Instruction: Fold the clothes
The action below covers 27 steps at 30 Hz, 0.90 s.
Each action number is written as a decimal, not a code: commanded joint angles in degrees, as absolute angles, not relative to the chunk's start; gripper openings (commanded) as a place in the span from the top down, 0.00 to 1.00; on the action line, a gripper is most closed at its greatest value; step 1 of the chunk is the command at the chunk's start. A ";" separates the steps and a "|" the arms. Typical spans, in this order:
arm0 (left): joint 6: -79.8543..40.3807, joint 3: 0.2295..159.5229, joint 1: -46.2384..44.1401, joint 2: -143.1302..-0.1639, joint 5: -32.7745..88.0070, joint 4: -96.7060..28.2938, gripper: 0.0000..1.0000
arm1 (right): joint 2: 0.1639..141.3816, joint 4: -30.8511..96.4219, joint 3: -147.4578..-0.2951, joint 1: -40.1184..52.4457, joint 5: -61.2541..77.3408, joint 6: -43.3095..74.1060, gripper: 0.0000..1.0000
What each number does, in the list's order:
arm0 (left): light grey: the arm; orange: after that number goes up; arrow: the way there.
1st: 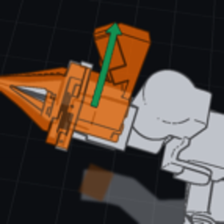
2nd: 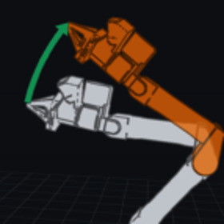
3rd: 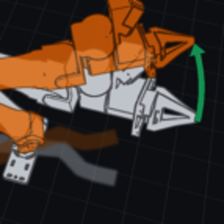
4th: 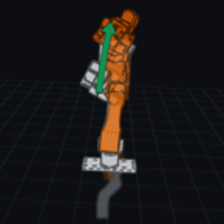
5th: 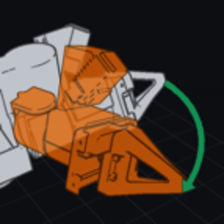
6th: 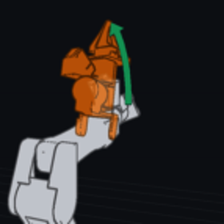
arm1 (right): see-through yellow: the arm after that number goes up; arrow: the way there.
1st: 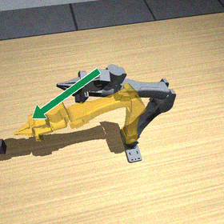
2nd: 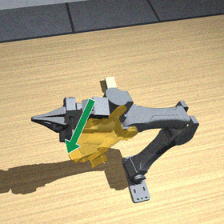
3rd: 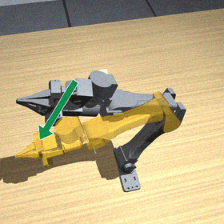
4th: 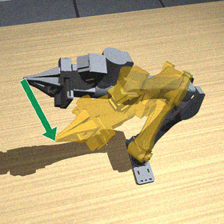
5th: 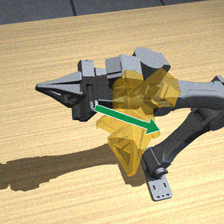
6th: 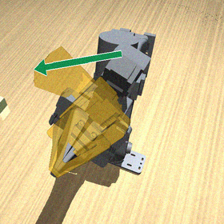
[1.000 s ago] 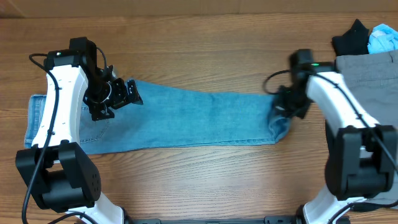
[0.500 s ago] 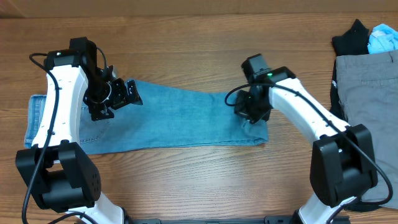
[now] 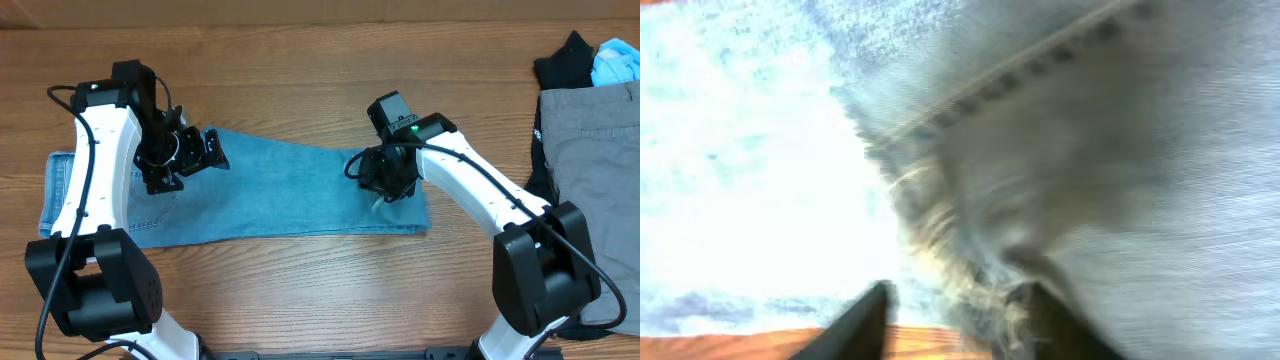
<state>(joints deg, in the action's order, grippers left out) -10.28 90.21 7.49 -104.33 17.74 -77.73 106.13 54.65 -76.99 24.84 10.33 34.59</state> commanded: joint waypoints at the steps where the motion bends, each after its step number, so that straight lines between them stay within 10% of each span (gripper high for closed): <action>1: -9.19 89.86 7.46 -103.48 17.41 -77.76 0.00 | 104.38 54.26 -77.17 25.04 11.77 34.74 0.23; 11: -8.95 89.86 7.46 -103.48 17.41 -77.78 0.00 | 102.21 59.57 -80.12 19.51 7.99 31.24 0.20; 27: -8.95 89.86 7.46 -103.48 17.41 -78.17 0.00 | 102.67 55.72 -65.91 15.14 13.96 25.54 0.80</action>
